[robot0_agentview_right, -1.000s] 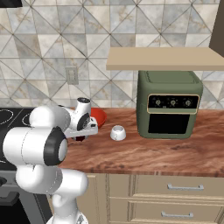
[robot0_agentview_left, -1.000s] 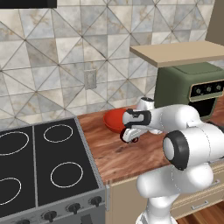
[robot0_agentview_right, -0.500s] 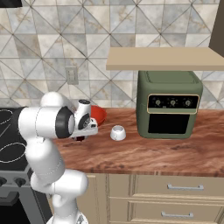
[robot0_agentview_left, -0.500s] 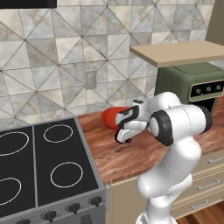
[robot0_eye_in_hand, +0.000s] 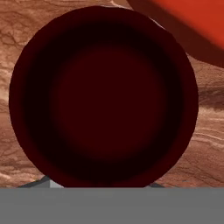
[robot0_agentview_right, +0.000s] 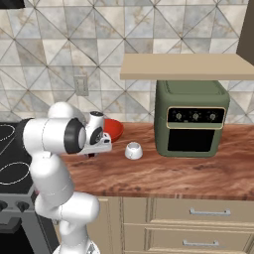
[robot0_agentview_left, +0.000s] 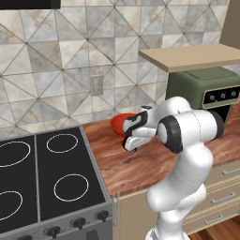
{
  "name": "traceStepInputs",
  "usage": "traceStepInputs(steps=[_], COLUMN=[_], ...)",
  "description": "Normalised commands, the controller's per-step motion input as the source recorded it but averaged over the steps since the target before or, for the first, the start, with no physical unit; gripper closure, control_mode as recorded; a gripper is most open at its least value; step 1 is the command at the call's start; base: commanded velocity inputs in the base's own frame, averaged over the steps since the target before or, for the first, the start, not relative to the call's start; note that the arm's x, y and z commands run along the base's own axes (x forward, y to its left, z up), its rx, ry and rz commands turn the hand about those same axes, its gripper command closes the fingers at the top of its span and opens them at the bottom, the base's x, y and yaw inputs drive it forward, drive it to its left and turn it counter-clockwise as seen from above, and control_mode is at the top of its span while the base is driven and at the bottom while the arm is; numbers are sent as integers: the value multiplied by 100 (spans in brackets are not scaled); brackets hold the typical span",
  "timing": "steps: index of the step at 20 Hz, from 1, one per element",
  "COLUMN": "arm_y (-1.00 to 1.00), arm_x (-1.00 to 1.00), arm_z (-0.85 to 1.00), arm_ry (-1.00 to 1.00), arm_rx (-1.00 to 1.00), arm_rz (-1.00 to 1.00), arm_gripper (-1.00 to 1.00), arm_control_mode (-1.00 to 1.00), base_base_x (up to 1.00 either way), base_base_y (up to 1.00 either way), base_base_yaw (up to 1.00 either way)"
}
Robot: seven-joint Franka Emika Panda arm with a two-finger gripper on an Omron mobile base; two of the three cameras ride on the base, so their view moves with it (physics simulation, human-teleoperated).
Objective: Clear the mugs and bowl far away from the sink.
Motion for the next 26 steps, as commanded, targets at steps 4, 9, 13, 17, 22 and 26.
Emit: traceStepInputs(steps=[4,9,13,17,22,26], arm_y=[0,15,17,1,0,0], arm_x=[-30,-41,-72,-100,-100,-100], arm_z=[14,8,47,99,100,100], arm_ry=[-8,-3,-5,-20,-26,-44], arm_rx=[0,0,0,0,0,0], arm_rz=[0,0,-4,-4,-4,-13], arm_gripper=[-100,-100,-100,-100,-100,-100], arm_control_mode=[-100,-100,-100,-100,-100,-100], base_base_x=[0,0,0,0,0,0], base_base_y=[0,0,0,0,0,0], base_base_yaw=[0,0,0,0,0,0])
